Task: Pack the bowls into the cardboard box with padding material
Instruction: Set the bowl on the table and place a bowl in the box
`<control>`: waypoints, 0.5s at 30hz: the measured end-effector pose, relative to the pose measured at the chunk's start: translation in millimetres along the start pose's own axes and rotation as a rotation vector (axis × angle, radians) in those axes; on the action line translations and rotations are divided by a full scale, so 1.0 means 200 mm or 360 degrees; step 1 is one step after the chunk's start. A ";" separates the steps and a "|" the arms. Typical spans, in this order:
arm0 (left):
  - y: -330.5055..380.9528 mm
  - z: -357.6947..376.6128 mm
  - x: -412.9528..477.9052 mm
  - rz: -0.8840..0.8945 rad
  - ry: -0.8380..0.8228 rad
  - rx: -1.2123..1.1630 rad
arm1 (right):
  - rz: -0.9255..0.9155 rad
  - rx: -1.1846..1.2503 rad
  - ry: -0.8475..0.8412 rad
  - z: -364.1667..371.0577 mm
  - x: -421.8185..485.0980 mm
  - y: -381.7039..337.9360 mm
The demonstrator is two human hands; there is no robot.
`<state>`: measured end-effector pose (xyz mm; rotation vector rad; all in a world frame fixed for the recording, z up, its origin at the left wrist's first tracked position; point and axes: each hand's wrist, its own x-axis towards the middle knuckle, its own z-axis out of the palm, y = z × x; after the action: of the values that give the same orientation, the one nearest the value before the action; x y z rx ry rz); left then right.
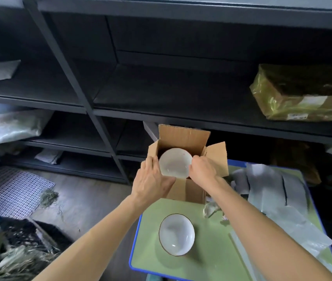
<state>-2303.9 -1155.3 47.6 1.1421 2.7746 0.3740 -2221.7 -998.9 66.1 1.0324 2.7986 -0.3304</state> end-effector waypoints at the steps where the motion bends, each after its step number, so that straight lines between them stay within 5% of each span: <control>1: 0.00 0.00 0.00 -0.0006 0.0002 0.0001 | 0.0033 -0.0011 -0.0080 0.00 0.03 -0.02; 6: -0.03 0.04 -0.02 0.0033 0.0070 0.0131 | 0.0208 -0.0078 -0.0245 0.04 0.11 -0.08; 15: -0.05 0.05 0.00 0.0072 0.0090 0.0232 | 0.0292 -0.0119 -0.0038 0.04 0.08 -0.12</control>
<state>-2308.4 -1160.3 35.5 1.2461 2.8703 0.2145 -2248.9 -1008.2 59.2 1.2470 2.6468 -0.2130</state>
